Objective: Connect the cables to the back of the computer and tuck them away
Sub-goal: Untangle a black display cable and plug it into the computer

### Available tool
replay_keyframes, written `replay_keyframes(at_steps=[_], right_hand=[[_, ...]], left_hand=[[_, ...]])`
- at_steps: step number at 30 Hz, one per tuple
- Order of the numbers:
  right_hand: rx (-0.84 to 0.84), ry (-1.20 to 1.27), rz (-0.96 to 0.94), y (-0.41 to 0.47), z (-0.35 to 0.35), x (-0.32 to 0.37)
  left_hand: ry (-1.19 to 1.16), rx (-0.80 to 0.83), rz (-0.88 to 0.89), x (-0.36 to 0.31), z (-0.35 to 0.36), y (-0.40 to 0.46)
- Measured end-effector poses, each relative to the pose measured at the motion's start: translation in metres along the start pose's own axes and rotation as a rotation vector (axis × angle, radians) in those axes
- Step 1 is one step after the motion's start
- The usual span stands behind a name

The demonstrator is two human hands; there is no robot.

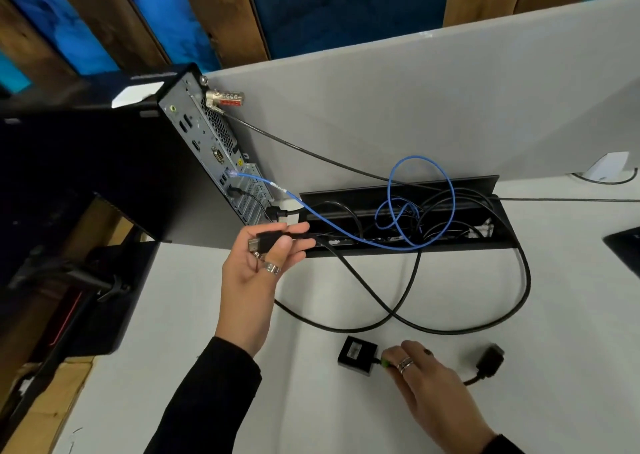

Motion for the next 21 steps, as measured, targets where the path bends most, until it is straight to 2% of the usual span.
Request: replay_keyframes(at_steps=[7, 14, 16, 19, 21], right_hand=[[-0.074, -0.152, -0.014, 0.015, -0.005, 0.002], [-0.276, 0.152, -0.048, 0.064, -0.088, 0.067], [-0.208, 0.242, -0.049, 0.084, -0.093, 0.082], [0.059, 0.44, -0.051, 0.107, -0.08, 0.098], [0.11, 0.549, -0.135, 0.113, -0.078, 0.109]], left_hand=[[0.195, 0.165, 0.091, -0.02, 0.003, -0.007], [0.289, 0.221, 0.122, -0.023, 0.004, -0.009], [0.333, 0.21, 0.146, -0.025, 0.003, -0.005], [0.5, 0.202, 0.253, -0.032, 0.001, 0.002], [0.606, 0.203, 0.309, -0.034, 0.0, 0.005]])
Point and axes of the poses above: each hand's wrist, its own y-axis towards the middle knuckle, its own z-axis out of the palm, x = y × z, the point moved 7 cm from there along y, towards the middle knuckle, and after that the axes turned 15 degrees about z, right-handed, at the moved point
